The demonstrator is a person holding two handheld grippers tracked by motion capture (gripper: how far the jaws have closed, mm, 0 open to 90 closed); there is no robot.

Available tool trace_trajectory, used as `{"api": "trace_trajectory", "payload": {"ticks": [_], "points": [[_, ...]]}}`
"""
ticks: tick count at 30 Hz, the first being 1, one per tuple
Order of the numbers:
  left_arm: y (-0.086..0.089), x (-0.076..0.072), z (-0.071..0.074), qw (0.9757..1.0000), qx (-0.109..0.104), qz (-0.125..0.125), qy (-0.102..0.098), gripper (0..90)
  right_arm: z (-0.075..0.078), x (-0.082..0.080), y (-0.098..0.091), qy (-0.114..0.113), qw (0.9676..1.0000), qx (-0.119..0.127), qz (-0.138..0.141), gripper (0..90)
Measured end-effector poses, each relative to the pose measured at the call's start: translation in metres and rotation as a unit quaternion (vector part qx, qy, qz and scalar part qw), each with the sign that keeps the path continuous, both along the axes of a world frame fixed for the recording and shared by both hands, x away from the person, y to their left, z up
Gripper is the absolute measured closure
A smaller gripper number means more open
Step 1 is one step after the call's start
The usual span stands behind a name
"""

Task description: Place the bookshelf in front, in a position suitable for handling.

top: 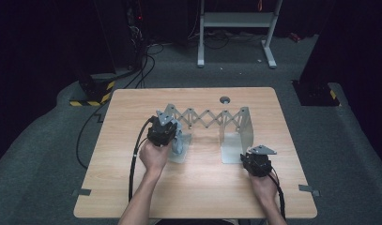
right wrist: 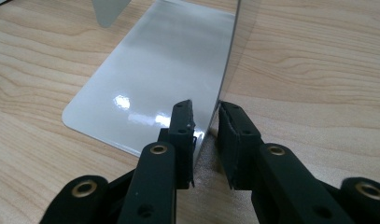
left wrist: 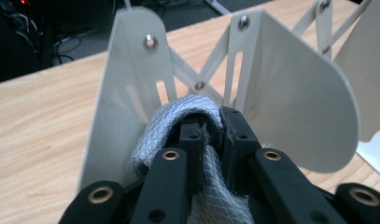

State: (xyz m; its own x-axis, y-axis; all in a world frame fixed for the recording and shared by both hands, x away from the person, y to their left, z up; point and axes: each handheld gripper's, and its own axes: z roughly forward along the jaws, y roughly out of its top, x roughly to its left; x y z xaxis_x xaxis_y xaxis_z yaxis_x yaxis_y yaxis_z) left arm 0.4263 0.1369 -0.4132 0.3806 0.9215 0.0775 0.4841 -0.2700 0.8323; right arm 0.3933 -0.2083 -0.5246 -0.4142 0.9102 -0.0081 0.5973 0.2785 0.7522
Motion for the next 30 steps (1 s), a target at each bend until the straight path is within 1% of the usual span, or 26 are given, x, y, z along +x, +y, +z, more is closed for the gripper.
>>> {"api": "trace_trajectory", "payload": {"ticks": [3,6,8,9,12,14,20,21,22,24,28,30], "points": [[0.0,0.0,0.002,1.0,-0.004,0.003,-0.005,80.0,0.0,0.0,0.0,0.0,1.0,0.0,0.0,75.9],[-0.001,0.001,0.0,1.0,-0.004,0.002,-0.002,80.1,0.0,0.0,0.0,0.0,1.0,-0.001,0.0,75.9],[-0.001,0.002,-0.001,1.0,0.001,0.001,0.002,80.1,0.0,0.0,0.0,0.0,1.0,-0.001,0.0,75.9],[-0.001,0.002,-0.003,1.0,-0.002,0.003,0.001,80.1,0.0,0.0,0.0,0.0,1.0,-0.001,0.0,75.9],[-0.002,0.002,-0.006,1.0,0.006,0.003,0.003,80.1,0.0,0.0,0.0,-0.001,1.0,-0.002,0.001,75.9],[-0.002,0.002,-0.01,0.9999,0.012,0.003,0.008,80.1,0.0,0.0,0.0,-0.001,1.0,-0.002,0.001,75.9],[-0.004,0.002,-0.028,0.9993,0.023,0.005,0.028,80.1,0.0,0.0,0.0,-0.001,1.0,-0.003,0.001,75.9],[-0.005,0.002,-0.035,0.999,0.026,0.007,0.034,80.1,0.0,0.0,0.0,-0.001,1.0,-0.002,0.001,75.9],[-0.005,0.003,-0.038,0.9989,0.027,0.008,0.038,80.1,0.0,0.0,0.0,0.0,1.0,-0.001,0.0,75.9],[-0.006,0.005,-0.046,0.9983,0.03,0.008,0.05,80.2,0.0,0.0,0.0,0.0,1.0,0.0,0.0,75.9],[-0.008,0.009,-0.058,0.9973,0.036,0.009,0.064,80.2,0.0,0.0,0.0,0.0,1.0,0.001,0.0,76.0],[-0.009,0.012,-0.065,0.9967,0.034,0.01,0.073,80.2,0.0,0.0,0.0,0.0,1.0,0.0,0.0,75.9]]}}
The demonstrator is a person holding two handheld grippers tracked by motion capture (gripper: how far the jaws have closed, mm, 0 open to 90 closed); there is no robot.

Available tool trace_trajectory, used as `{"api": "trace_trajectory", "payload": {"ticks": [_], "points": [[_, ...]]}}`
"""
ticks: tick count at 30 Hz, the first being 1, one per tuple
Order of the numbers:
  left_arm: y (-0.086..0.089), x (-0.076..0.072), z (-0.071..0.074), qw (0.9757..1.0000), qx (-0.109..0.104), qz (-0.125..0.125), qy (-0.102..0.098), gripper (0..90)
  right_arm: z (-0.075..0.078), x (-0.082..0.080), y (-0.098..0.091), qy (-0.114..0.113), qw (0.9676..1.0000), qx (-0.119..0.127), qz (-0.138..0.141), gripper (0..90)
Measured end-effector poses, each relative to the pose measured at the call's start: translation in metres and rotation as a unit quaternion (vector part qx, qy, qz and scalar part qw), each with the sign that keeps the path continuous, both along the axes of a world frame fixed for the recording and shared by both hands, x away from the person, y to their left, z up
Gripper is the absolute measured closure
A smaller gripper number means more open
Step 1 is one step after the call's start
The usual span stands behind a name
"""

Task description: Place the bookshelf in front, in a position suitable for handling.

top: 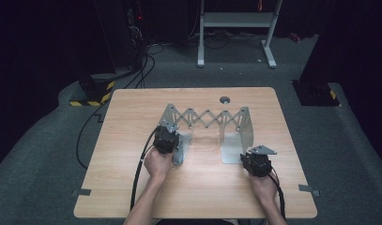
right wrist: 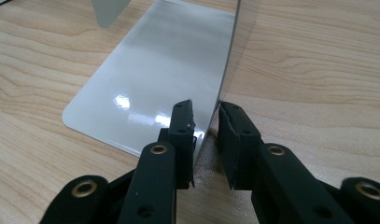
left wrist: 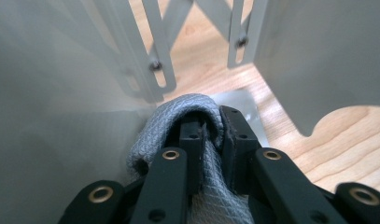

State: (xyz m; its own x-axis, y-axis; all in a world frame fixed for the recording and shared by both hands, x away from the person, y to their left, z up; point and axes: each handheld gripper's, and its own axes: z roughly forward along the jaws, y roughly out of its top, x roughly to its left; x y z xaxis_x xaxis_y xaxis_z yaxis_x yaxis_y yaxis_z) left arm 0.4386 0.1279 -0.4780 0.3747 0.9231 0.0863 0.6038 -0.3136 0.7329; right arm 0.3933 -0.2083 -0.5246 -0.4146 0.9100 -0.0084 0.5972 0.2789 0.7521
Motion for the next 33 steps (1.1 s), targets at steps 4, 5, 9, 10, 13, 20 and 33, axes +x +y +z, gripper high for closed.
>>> {"api": "trace_trajectory", "payload": {"ticks": [4,5,9,10,13,20,33], "points": [[-0.001,0.005,-0.011,0.9998,0.007,-0.001,0.017,80.2,0.0,0.0,0.0,0.0,1.0,0.0,0.0,76.0],[-0.001,0.006,-0.014,0.9998,0.007,0.0,0.02,80.2,0.0,0.0,0.0,-0.001,1.0,-0.001,0.0,76.0],[-0.002,0.009,-0.013,0.9998,0.003,0.004,0.022,80.2,0.0,0.0,0.0,0.0,1.0,0.001,0.0,76.1],[-0.001,0.009,-0.012,0.9998,0.003,0.004,0.02,80.2,0.0,0.0,0.0,0.0,1.0,0.0,0.0,76.1],[0.001,0.009,-0.006,0.9998,0.002,0.006,0.017,80.3,0.0,0.0,0.0,0.0,1.0,0.0,0.0,76.2],[0.007,0.006,0.031,0.9993,-0.029,0.006,-0.024,80.2,0.0,0.0,0.0,-0.001,1.0,-0.002,0.002,76.3],[0.012,0.005,0.071,0.9958,-0.058,0.017,-0.068,80.2,0.0,0.0,0.0,0.0,1.0,-0.001,0.002,76.4]]}}
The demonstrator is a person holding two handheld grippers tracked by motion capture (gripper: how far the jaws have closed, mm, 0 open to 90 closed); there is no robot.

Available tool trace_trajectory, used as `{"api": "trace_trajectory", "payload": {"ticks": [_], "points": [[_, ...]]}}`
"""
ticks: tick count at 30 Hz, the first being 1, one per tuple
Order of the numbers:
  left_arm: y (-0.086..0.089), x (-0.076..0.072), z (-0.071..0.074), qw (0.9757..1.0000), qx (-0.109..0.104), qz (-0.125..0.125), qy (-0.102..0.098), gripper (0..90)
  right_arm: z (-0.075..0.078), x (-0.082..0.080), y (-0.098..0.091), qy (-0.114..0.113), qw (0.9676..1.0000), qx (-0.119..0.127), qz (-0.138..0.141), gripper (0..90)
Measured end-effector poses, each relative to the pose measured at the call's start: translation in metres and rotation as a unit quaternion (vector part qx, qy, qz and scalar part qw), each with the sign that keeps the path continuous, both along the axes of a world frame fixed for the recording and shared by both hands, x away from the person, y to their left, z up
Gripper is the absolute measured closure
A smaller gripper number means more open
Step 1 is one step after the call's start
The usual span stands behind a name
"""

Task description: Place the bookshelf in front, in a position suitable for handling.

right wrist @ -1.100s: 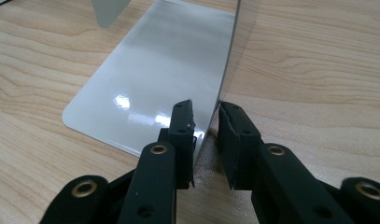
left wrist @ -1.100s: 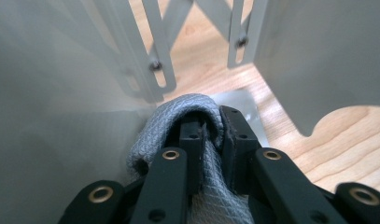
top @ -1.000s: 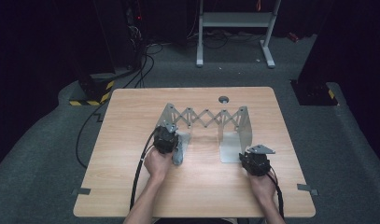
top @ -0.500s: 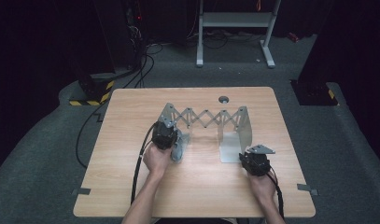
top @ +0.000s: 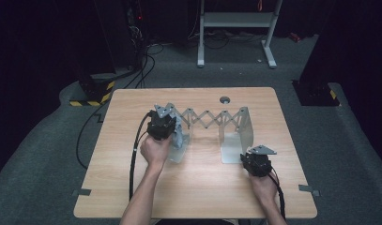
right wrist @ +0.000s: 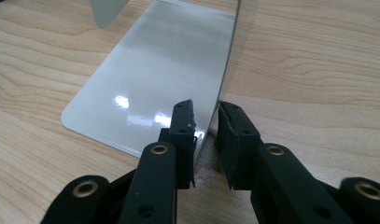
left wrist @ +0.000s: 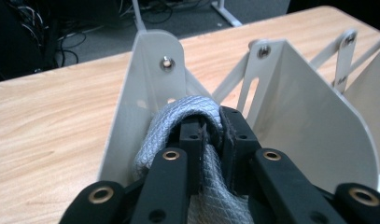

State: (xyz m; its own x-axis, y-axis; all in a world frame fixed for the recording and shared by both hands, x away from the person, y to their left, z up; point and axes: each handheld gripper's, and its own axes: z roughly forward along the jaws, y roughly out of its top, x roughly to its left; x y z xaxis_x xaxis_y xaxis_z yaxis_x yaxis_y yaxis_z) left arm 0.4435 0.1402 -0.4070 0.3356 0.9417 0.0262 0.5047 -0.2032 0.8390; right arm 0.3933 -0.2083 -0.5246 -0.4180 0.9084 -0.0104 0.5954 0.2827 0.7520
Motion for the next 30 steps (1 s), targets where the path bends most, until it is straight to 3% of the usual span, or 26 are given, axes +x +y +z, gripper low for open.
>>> {"api": "trace_trajectory", "payload": {"ticks": [11,15,24,30], "points": [[0.002,0.002,0.008,0.9998,-0.017,0.002,-0.013,80.1,0.0,0.0,0.0,0.002,1.0,0.003,-0.001,76.5],[0.0,0.003,0.01,0.9999,-0.007,0.001,-0.014,80.1,0.0,0.0,0.0,0.002,1.0,0.004,-0.001,76.5],[-0.006,0.006,-0.006,0.9997,0.022,-0.005,0.002,80.1,0.0,0.0,0.0,0.003,1.0,0.005,-0.001,76.5],[-0.006,0.005,-0.015,0.9996,0.027,-0.004,0.012,80.2,0.0,0.0,0.0,0.001,1.0,0.003,0.0,76.5]]}}
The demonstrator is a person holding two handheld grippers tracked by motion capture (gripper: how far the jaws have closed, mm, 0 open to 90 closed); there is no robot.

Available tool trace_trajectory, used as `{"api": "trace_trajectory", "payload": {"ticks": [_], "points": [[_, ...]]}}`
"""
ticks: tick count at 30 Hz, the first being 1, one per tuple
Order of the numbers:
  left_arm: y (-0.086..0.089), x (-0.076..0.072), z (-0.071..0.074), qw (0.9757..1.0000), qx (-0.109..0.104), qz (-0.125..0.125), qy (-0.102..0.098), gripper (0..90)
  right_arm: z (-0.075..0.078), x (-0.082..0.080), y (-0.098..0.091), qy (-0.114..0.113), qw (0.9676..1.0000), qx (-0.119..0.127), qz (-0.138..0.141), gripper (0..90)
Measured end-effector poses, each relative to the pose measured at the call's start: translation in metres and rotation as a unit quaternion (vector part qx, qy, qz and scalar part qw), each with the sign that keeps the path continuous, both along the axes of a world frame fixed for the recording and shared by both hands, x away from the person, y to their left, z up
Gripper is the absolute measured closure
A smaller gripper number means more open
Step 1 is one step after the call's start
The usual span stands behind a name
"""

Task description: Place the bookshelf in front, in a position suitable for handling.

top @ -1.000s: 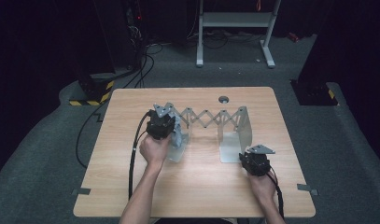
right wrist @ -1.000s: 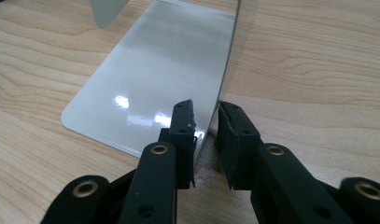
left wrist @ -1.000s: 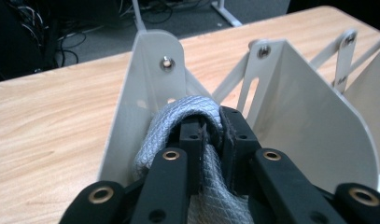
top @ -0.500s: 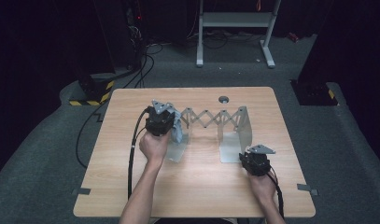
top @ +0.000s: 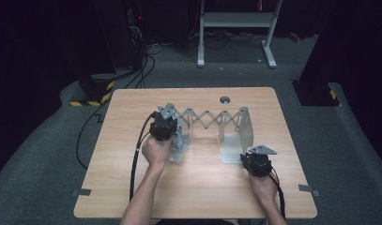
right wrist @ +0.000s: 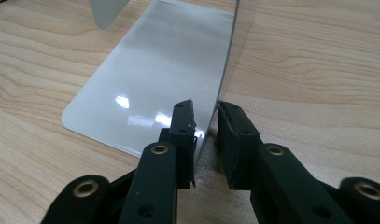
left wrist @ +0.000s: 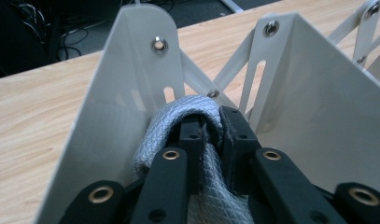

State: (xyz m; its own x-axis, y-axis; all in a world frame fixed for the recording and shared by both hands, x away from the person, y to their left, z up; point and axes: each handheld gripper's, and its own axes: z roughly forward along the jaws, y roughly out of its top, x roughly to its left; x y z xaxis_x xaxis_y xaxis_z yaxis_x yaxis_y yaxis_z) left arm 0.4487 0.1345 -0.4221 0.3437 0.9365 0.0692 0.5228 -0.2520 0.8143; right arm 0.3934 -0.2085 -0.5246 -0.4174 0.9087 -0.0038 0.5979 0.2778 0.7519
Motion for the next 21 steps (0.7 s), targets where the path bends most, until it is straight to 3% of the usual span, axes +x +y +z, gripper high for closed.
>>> {"api": "trace_trajectory", "payload": {"ticks": [5,11,21], "points": [[-0.002,0.0,-0.008,0.9999,0.003,-0.003,0.011,80.3,0.0,0.0,0.0,0.0,1.0,0.0,0.0,76.6],[-0.002,0.003,-0.028,0.9993,0.009,-0.002,0.037,80.3,0.0,0.0,0.0,0.0,1.0,0.0,0.0,76.6],[-0.006,0.017,-0.059,0.996,0.025,-0.001,0.085,80.3,0.0,0.0,0.0,0.0,1.0,0.0,0.0,76.6]]}}
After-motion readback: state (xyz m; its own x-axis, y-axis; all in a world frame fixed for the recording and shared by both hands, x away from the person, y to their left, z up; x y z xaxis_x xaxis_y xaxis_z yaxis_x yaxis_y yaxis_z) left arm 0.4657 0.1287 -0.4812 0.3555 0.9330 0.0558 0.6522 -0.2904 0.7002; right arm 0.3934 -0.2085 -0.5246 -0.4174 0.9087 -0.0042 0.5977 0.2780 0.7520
